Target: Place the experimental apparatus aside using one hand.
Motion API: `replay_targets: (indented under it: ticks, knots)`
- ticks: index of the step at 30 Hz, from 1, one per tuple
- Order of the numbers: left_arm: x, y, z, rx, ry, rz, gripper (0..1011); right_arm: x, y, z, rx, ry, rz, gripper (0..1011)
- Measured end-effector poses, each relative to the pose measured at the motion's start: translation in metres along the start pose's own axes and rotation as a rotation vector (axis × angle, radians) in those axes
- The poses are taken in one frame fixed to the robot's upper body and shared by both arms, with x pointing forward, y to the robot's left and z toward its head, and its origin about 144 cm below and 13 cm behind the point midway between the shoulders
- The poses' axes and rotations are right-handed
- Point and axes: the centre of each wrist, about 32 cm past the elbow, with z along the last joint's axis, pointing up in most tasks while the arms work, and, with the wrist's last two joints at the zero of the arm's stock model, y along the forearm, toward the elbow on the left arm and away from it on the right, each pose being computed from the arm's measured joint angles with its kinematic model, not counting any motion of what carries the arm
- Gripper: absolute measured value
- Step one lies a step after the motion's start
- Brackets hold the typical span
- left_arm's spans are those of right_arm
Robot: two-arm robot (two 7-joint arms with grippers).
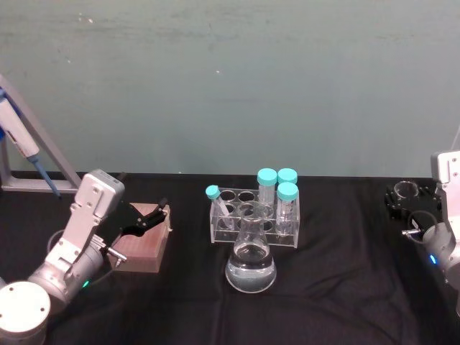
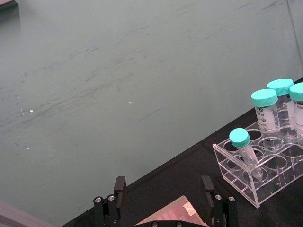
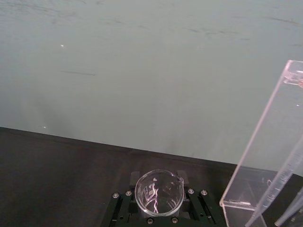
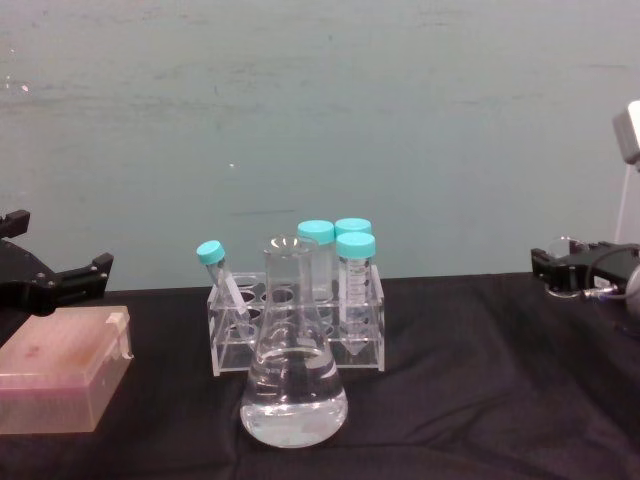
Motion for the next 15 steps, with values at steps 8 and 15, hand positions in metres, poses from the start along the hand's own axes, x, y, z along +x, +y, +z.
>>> replay_targets:
  ticks: [8, 15]
  knots:
    - [0.000, 0.000, 0.000, 0.000, 0.000, 0.000, 1000, 0.006, -0.002, -0.003, -0.012, -0.001, -0.022, 470]
    - [0.000, 0.000, 0.000, 0.000, 0.000, 0.000, 1000, 0.012, -0.002, -0.007, -0.024, -0.001, -0.039, 470]
